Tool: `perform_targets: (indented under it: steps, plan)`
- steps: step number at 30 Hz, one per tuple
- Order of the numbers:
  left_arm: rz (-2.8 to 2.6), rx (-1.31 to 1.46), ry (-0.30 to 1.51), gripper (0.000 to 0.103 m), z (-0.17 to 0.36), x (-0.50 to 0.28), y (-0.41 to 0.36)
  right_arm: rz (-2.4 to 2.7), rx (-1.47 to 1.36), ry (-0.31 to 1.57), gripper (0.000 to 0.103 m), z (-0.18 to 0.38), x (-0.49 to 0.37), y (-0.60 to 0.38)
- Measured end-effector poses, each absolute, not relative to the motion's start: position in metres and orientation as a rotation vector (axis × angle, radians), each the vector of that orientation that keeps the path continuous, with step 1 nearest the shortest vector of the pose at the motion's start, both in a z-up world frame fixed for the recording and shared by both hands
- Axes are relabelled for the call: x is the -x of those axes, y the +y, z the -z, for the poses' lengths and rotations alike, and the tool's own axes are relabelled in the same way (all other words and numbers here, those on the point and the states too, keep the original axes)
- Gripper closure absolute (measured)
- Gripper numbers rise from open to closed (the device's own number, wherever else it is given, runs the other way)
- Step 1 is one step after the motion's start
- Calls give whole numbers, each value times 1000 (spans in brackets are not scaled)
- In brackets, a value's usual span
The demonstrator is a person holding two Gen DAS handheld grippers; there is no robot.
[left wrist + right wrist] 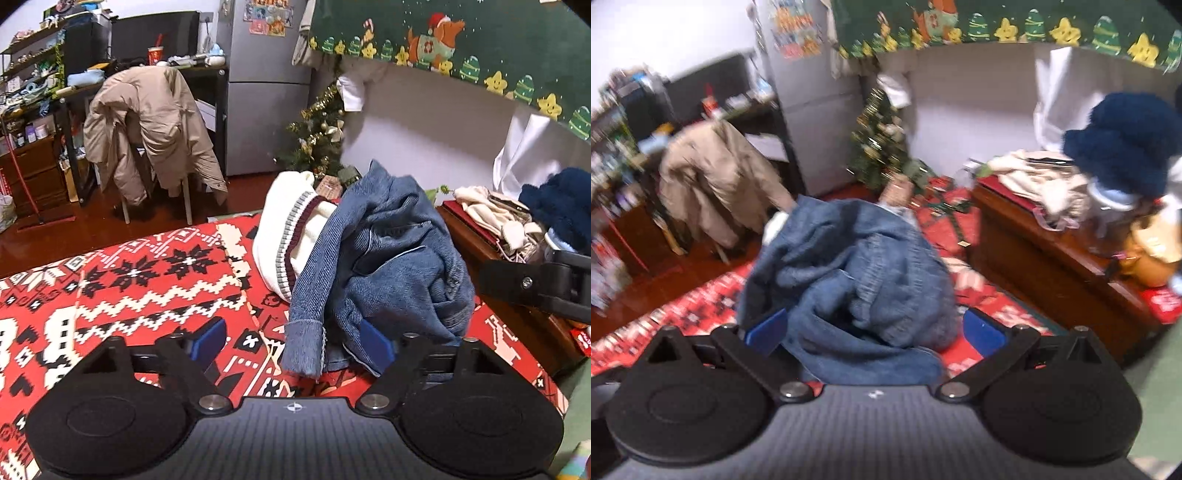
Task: Fold clothes
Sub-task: 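Reach into the denim pile and grasp a shorts hem with both grippers, then lift the denim shorts with both grippers and shake them out over the bed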
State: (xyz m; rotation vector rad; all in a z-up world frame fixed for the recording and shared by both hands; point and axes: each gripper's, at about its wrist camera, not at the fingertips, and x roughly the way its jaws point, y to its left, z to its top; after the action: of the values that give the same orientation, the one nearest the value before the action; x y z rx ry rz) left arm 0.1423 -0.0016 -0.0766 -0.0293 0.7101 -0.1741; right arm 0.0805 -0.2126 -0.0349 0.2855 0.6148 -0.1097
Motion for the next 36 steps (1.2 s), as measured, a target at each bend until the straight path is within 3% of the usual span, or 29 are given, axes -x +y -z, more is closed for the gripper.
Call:
perform_targets:
  steps: [2,3,4,6,11,16,18,19,29,36]
  plan:
    - [180,24,715,32,84,-151,-4,72,-300,604,1,45,-84,-214]
    - [181,23,721,41,88,-155,-5,61,-290,607,1,50,-86,-213]
    - [181,24,728,62,91,-159,-7,51,-281,611,4,54,-88,-212]
    - [171,17,765,93,98,-166,-8,14,-254,625,13,61,-93,-210]
    - [153,96,744,94,88,-160,13,-81,-231,660,41,79,-106,-204]
    - [164,167,744,95,65,-137,35,-80,-208,646,47,96,-123,-196]
    - [170,155,744,95,57,-123,40,-119,-218,646,64,101,-126,-194]
    - [173,147,743,95,54,-115,42,-146,-231,661,99,101,-126,-193]
    - [8,142,609,96,-8,-25,125,-191,-203,528,101,22,-66,-180]
    - [-127,224,599,96,-22,46,198,-313,-290,524,101,-20,-11,-161]
